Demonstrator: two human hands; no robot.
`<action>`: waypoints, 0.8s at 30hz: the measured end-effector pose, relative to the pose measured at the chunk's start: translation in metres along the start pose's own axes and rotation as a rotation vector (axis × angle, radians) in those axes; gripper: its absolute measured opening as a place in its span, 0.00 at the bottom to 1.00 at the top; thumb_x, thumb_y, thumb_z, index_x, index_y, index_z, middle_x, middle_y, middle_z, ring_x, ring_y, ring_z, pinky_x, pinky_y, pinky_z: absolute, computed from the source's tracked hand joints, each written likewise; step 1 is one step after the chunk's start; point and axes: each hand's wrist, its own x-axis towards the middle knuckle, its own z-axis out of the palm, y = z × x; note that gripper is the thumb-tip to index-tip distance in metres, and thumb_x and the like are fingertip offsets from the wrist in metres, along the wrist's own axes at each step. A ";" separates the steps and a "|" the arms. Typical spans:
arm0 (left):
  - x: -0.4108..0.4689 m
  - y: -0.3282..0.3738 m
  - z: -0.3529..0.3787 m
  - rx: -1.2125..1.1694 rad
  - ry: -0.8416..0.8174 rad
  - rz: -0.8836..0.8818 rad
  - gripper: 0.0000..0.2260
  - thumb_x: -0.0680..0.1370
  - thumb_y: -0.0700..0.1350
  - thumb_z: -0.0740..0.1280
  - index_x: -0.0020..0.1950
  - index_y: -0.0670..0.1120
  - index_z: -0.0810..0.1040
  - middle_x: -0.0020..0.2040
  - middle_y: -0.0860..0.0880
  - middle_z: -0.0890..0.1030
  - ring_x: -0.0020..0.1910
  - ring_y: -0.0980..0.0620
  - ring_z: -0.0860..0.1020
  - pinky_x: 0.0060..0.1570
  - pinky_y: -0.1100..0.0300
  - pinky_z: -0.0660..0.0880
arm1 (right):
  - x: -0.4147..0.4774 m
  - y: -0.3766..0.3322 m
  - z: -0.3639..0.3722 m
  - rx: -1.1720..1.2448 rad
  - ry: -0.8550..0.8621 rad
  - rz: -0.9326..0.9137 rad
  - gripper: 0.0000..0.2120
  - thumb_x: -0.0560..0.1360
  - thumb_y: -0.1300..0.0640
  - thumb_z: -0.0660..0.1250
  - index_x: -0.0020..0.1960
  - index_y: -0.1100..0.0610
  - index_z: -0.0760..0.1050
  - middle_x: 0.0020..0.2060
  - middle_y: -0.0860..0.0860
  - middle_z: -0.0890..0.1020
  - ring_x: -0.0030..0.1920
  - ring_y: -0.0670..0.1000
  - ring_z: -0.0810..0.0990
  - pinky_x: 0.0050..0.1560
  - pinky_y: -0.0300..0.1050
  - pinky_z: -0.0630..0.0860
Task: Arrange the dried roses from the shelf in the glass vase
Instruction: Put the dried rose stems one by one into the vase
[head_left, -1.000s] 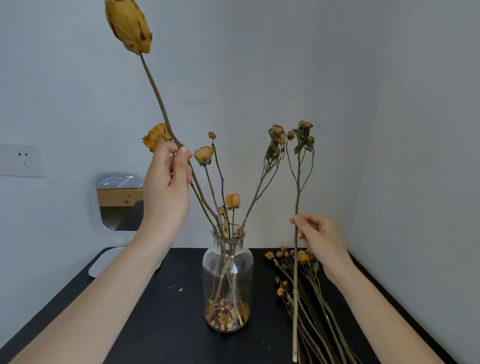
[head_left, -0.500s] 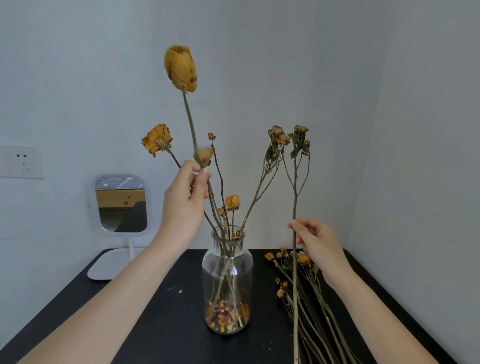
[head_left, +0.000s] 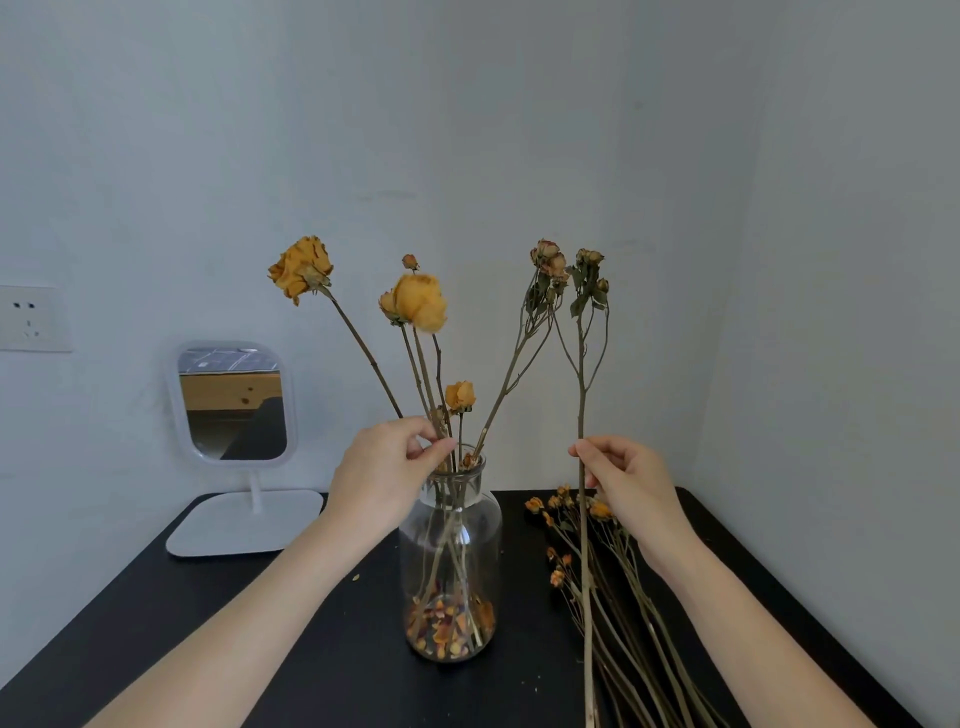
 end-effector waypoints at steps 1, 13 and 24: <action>0.000 -0.001 0.000 -0.024 0.021 -0.010 0.07 0.75 0.50 0.67 0.47 0.48 0.80 0.25 0.54 0.71 0.27 0.58 0.71 0.32 0.68 0.64 | 0.000 0.001 0.000 0.001 -0.002 0.000 0.06 0.77 0.56 0.62 0.48 0.53 0.78 0.31 0.49 0.75 0.36 0.45 0.76 0.41 0.36 0.71; -0.028 -0.014 0.014 -0.211 0.216 -0.097 0.03 0.75 0.50 0.65 0.42 0.54 0.72 0.32 0.52 0.75 0.33 0.60 0.74 0.32 0.70 0.69 | 0.007 -0.002 -0.001 0.047 0.061 -0.012 0.06 0.78 0.56 0.61 0.48 0.53 0.77 0.32 0.48 0.75 0.31 0.43 0.72 0.34 0.33 0.67; -0.034 -0.030 0.051 -0.291 -0.089 -0.298 0.34 0.66 0.59 0.72 0.67 0.50 0.65 0.65 0.52 0.71 0.65 0.52 0.68 0.65 0.50 0.68 | 0.045 -0.067 -0.018 0.462 0.294 -0.216 0.09 0.80 0.57 0.58 0.44 0.53 0.74 0.27 0.45 0.71 0.22 0.42 0.64 0.21 0.33 0.60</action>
